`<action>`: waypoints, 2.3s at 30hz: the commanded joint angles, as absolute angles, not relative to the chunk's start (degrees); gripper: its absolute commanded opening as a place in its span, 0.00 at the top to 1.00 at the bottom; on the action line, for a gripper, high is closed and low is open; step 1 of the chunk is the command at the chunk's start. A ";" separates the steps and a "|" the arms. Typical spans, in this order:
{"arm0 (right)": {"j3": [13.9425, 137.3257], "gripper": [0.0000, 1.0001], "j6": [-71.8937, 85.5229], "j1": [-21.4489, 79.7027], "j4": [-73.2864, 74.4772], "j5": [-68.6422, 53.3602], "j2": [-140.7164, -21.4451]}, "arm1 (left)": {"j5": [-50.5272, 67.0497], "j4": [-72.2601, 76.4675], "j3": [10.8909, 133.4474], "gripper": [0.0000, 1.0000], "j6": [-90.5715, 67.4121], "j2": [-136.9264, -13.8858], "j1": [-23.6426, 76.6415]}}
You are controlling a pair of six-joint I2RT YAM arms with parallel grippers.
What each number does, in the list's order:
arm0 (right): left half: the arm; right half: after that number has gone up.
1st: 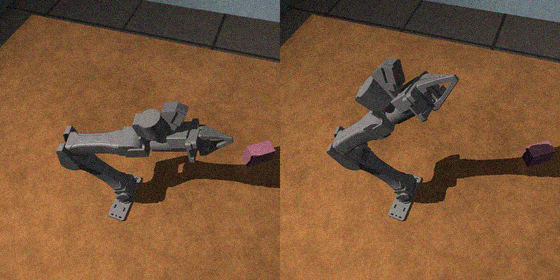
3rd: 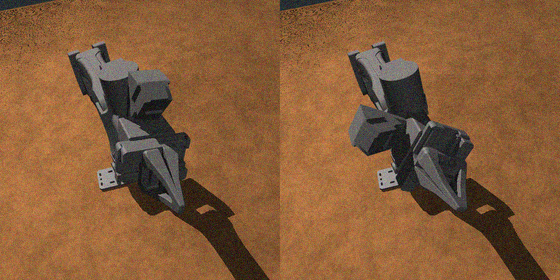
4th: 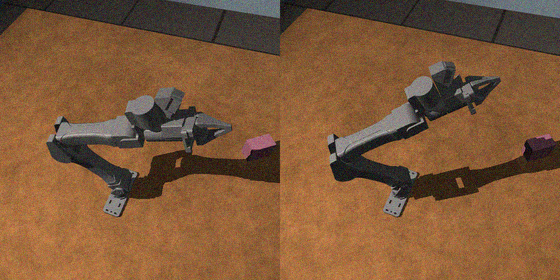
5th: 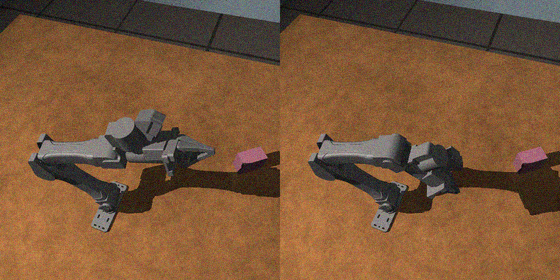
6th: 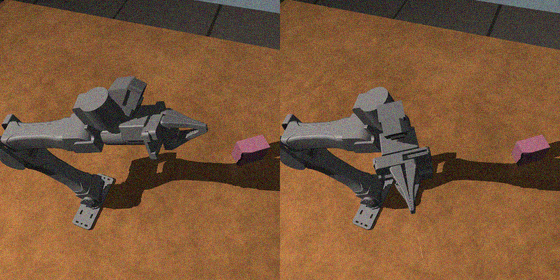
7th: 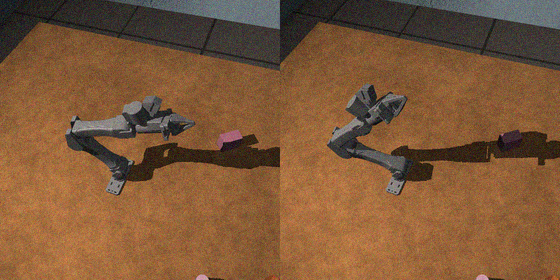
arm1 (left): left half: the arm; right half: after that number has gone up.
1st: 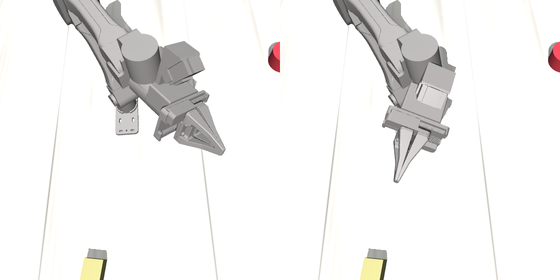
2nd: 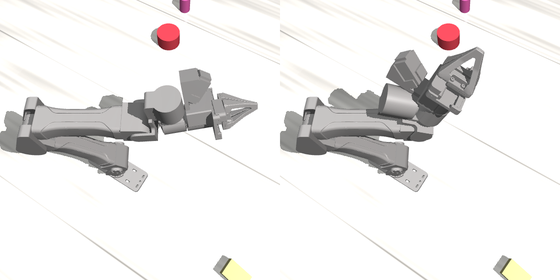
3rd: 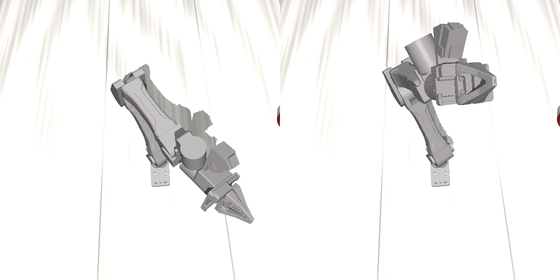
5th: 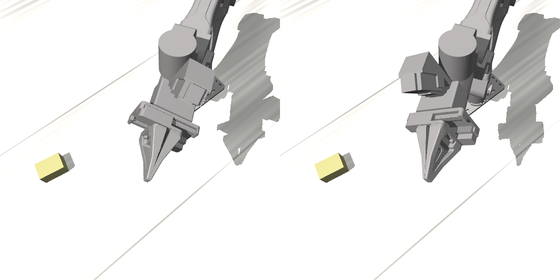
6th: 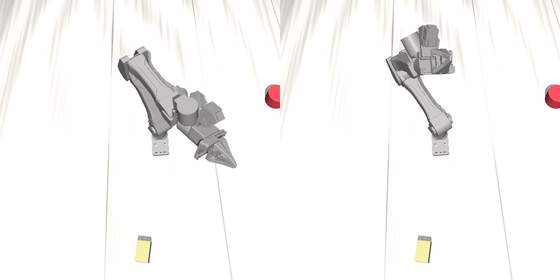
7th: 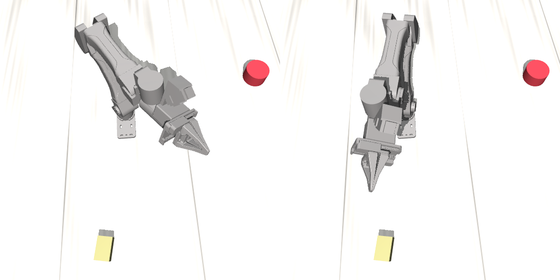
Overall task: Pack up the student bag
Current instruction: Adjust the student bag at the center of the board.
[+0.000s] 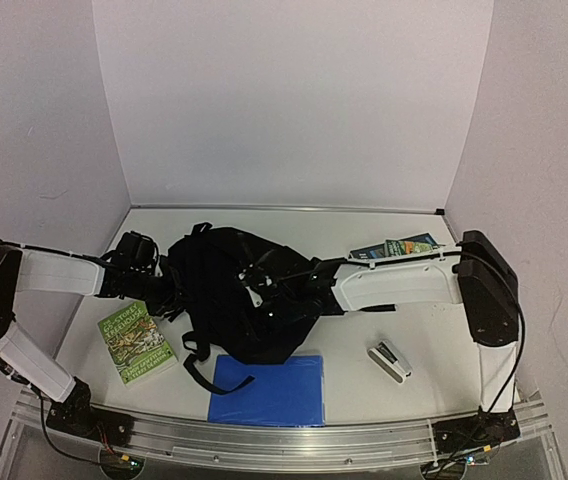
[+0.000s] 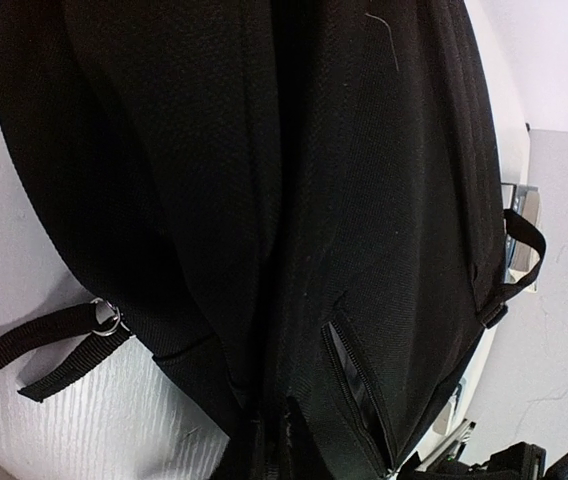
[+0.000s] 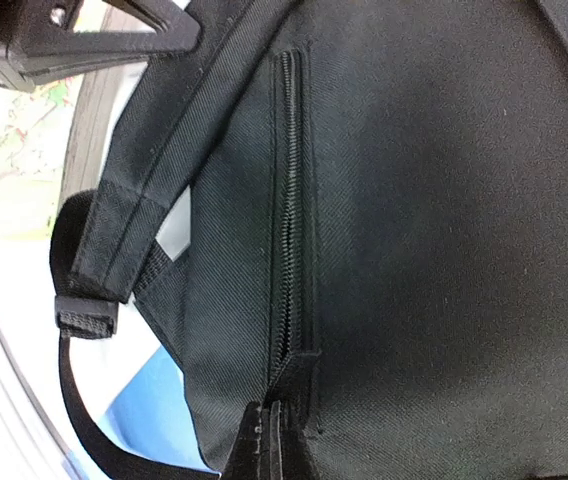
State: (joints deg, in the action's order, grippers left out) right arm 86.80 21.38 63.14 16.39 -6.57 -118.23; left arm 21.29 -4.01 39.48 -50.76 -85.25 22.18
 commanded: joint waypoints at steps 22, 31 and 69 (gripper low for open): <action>73.59 1.00 27.88 62.85 -9.85 -6.93 -111.49 | 26.02 -0.64 43.88 0.30 -48.05 -81.97 33.41; 72.94 1.00 28.01 62.93 -10.54 -6.56 -111.48 | 30.69 8.57 44.21 0.39 -56.40 -90.17 36.27; 68.73 0.39 33.59 62.87 -7.16 0.83 -105.92 | 23.37 10.07 42.83 1.00 -65.60 -92.17 41.84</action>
